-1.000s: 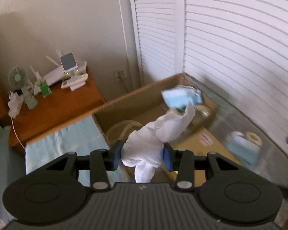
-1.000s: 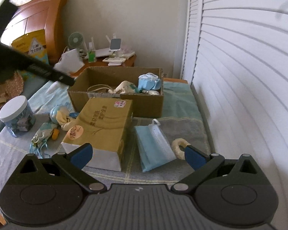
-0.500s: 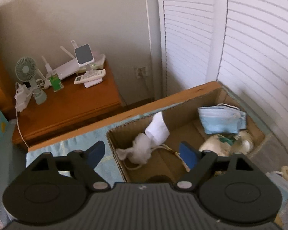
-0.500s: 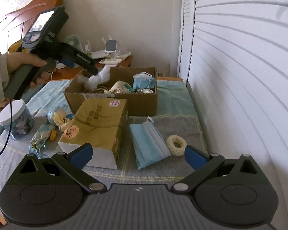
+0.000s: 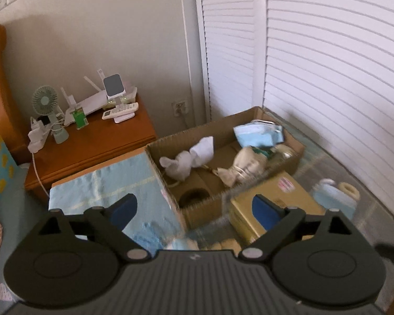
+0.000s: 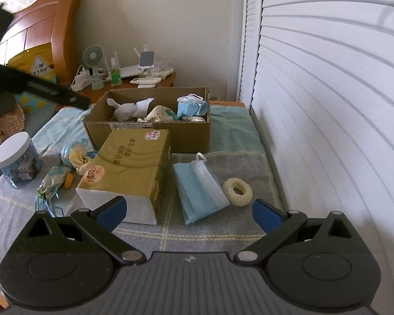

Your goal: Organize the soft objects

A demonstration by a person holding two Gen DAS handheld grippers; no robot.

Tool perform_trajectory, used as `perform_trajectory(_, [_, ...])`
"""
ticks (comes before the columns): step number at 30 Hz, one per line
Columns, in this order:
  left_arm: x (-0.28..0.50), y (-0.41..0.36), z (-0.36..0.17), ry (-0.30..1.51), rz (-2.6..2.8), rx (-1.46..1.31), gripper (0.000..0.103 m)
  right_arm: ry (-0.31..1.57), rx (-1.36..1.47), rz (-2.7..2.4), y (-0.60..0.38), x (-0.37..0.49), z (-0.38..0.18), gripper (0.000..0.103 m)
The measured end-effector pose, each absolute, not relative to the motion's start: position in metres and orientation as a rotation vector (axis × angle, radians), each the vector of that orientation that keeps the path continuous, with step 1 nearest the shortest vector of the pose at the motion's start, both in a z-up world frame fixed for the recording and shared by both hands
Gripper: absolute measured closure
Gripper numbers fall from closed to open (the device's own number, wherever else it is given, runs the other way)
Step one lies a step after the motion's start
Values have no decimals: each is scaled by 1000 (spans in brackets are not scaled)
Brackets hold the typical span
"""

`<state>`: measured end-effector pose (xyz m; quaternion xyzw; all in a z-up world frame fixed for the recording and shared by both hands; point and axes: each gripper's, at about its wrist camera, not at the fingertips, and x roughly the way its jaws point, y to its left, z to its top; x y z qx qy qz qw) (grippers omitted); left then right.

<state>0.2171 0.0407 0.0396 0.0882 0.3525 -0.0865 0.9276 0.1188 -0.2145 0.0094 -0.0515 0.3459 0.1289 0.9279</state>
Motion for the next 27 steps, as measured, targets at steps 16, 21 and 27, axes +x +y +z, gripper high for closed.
perform_trajectory(16, [119, 37, 16, 693, -147, 168, 4, 795, -112, 200, -223, 119, -33, 0])
perform_trajectory(21, [119, 44, -5, 728, -124, 146, 4, 834, -136, 196, -220, 123, -48, 0])
perform_trajectory(27, [129, 54, -23, 755, -79, 115, 17, 857, -171, 188, -216, 130, -57, 0])
